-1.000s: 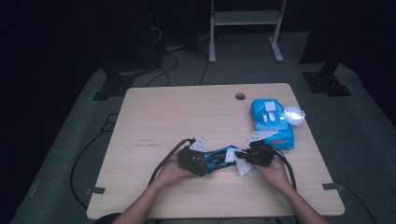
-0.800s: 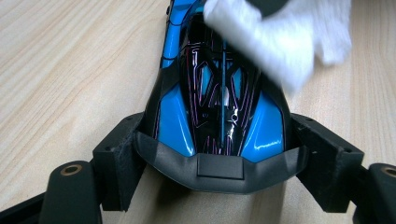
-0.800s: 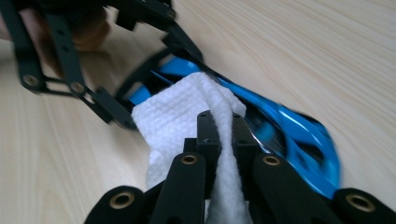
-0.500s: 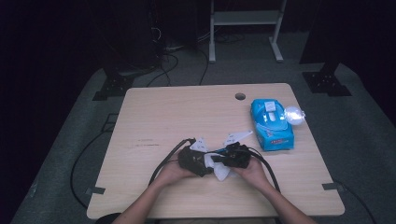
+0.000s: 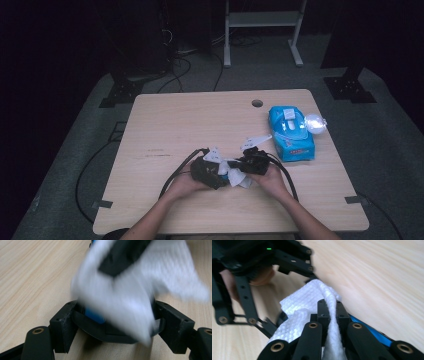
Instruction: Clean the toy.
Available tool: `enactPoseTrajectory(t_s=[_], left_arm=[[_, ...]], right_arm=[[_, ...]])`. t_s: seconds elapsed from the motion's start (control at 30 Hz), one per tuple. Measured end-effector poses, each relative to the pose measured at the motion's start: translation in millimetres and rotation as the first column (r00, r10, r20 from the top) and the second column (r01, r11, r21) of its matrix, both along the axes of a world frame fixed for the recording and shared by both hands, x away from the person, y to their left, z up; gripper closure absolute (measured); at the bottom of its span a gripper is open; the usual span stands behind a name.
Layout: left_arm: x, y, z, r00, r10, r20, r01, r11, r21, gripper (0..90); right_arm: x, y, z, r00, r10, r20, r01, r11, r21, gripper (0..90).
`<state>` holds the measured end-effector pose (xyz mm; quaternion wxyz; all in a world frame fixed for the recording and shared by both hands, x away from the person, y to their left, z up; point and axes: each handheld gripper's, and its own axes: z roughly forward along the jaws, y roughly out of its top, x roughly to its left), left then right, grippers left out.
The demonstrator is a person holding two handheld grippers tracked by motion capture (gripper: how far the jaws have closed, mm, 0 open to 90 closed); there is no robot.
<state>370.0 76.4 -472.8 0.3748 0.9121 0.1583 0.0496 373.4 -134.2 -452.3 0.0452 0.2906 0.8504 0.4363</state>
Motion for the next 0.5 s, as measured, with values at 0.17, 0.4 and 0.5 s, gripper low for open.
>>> enactPoseTrajectory(t_s=[0.17, 0.4, 0.5], left_arm=[[-0.2, 0.1, 0.0, 1.0, 0.001, -0.003, -0.001, 1.0, -0.001, 24.0], [-0.1, 0.2, 0.1, 1.0, 0.0, -0.001, 0.0, 1.0, 0.001, 24.0], [0.2, 0.2, 0.2, 1.0, -0.001, -0.001, 0.001, 1.0, 0.001, 23.9]], right_arm=[[4.3, -25.7, 0.6, 0.9975, -0.07, 0.007, 0.07, 0.997, -0.022, 85.3], [1.5, -59.4, -7.7, 0.9917, -0.127, -0.021, 0.126, 0.991, -0.035, 85.2], [-7.2, -63.7, -7.0, 0.9938, -0.107, -0.029, 0.106, 0.994, -0.035, 85.2]])
